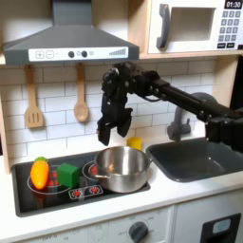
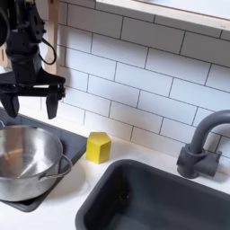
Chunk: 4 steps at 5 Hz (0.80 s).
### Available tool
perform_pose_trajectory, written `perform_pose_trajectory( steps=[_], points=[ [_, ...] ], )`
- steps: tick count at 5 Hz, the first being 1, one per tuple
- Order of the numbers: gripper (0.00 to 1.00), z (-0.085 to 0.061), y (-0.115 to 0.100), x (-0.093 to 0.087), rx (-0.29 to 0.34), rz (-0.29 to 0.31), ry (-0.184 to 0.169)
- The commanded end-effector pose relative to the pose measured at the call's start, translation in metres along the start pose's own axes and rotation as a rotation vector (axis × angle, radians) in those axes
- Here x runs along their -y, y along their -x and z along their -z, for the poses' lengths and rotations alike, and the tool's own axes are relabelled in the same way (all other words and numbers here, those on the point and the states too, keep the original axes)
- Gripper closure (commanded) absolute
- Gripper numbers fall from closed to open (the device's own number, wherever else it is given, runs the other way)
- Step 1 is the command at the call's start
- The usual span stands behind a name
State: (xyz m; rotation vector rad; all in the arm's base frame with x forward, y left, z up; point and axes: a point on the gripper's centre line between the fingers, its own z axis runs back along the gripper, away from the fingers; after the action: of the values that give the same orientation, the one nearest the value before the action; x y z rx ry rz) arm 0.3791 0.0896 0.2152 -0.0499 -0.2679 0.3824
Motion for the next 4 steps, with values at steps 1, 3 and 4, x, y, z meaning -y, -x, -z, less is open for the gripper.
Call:
perform_pose_trajectory(
  steps=[1, 3, 4],
  points=[
    [0.0, 0.006, 0.006, 0.019, -0.019, 0.051, 0.048],
    [0.0, 0.006, 0.013, 0.037, -0.029, 0.095, 0.063],
    [0.0, 0.005, 0.014, 0.047, -0.03, 0.12, 0.071]
  ],
)
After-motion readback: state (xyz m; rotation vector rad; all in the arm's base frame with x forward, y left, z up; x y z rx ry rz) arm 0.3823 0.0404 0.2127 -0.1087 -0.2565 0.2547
